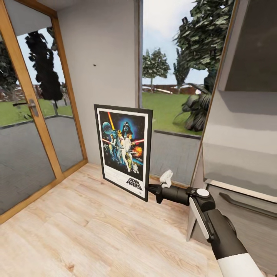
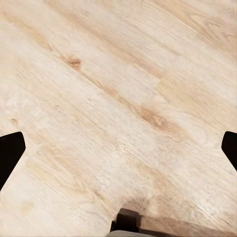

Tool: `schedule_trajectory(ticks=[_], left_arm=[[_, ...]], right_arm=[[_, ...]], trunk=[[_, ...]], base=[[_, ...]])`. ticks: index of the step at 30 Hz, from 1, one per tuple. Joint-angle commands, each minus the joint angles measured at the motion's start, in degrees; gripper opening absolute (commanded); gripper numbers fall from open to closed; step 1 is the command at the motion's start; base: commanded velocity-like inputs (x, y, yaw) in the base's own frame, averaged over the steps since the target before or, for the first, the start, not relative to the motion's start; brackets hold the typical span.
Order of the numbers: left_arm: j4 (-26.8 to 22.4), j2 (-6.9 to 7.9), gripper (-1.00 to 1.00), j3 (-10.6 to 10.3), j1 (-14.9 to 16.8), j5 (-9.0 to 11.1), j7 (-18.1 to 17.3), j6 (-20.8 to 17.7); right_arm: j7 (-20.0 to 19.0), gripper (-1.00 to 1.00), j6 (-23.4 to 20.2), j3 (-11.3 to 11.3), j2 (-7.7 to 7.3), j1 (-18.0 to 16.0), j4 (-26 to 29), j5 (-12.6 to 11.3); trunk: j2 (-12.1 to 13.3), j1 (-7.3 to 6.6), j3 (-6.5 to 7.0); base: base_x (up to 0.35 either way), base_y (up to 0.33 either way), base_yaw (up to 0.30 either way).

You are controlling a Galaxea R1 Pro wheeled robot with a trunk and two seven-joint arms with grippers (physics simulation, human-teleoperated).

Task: Pick up the poster from the kitchen countertop and hang it on one of the wall nails in the kitchen.

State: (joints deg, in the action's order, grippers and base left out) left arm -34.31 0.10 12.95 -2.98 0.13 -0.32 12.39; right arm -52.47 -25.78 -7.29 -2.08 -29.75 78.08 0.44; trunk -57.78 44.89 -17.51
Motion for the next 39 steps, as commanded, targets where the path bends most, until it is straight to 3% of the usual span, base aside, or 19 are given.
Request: schedule_trajectory(ticks=[1,39], left_arm=[[-0.1,-0.01,1.0,0.1,0.0,0.0,0.0,0.1],[-0.1,-0.01,1.0,0.0,0.0,0.0,0.0,0.1]], right_arm=[[-0.2,-1.0,-0.5,0.0,-0.03,0.0,0.1,-0.1],[-0.3,-1.0,-0.5,0.0,-0.03,0.0,0.1,-0.1]], trunk=[[0.4,-0.22,0.13],[15.6,-8.57,6.43]], base=[[0.0,0.0,0.0],[0.0,0.0,0.0]])
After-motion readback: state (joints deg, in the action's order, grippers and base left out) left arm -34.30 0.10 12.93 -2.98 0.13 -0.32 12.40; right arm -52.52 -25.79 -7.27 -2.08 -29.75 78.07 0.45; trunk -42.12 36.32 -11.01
